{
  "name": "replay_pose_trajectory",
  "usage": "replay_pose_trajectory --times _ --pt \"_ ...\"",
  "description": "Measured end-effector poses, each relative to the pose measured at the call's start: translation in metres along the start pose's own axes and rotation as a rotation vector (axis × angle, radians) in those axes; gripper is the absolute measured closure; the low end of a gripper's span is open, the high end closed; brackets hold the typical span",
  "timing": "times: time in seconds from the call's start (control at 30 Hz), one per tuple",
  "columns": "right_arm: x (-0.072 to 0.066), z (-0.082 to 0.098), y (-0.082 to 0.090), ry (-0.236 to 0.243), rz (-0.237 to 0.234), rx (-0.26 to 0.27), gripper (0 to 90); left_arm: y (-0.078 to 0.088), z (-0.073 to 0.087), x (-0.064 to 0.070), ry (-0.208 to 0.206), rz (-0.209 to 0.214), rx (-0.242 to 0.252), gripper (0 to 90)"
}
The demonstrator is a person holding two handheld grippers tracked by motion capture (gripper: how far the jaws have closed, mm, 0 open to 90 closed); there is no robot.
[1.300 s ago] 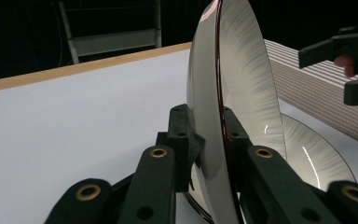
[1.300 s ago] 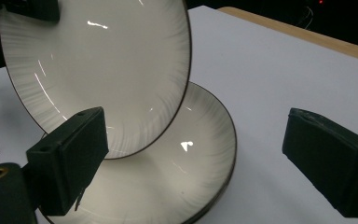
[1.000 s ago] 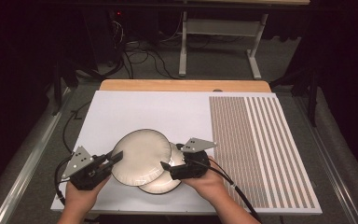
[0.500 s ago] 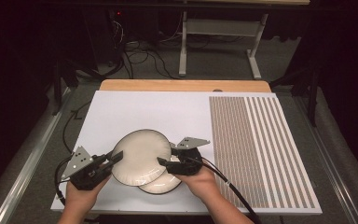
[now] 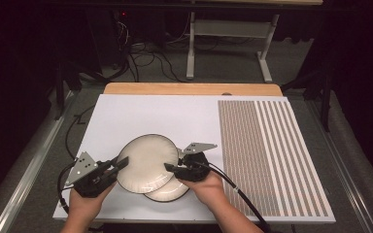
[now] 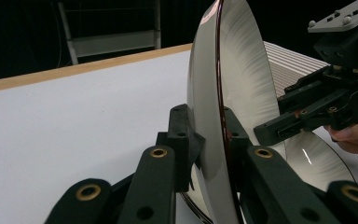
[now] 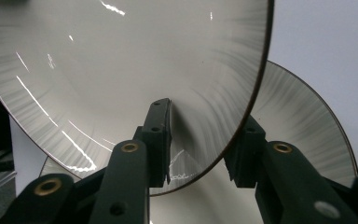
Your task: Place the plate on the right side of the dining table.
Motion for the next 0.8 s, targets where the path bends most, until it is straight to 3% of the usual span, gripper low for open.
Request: replay_pose_trajectory --times 0.17,0.27,0.43,0.8 --pt "0.002 0.000 0.000 -0.043 -0.040 -0.001 71.6 -0.001 0.000 -0.002 0.037 0.009 -0.018 79.2" --pt "0.002 0.000 0.002 -0.046 -0.050 0.001 73.4 -0.002 0.001 -0.003 0.064 0.020 -0.028 79.4" --pt "0.007 0.000 0.011 -0.063 -0.059 0.015 78.5 -0.004 0.002 0.000 0.059 0.027 -0.056 79.8" --pt "0.003 -0.005 0.030 -0.051 -0.066 0.063 84.3 -0.002 -0.001 0.001 0.103 0.049 -0.059 80.1"
Point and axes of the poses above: each handheld gripper's, and its own axes: y roughly backward along the jaws, z roughly out of its underside, x roughly to its right, the point moved 8 cm from there along -y, roughly forward along the jaws, and after that the axes turned 12 degrees about -x, right-handed, at the moved point
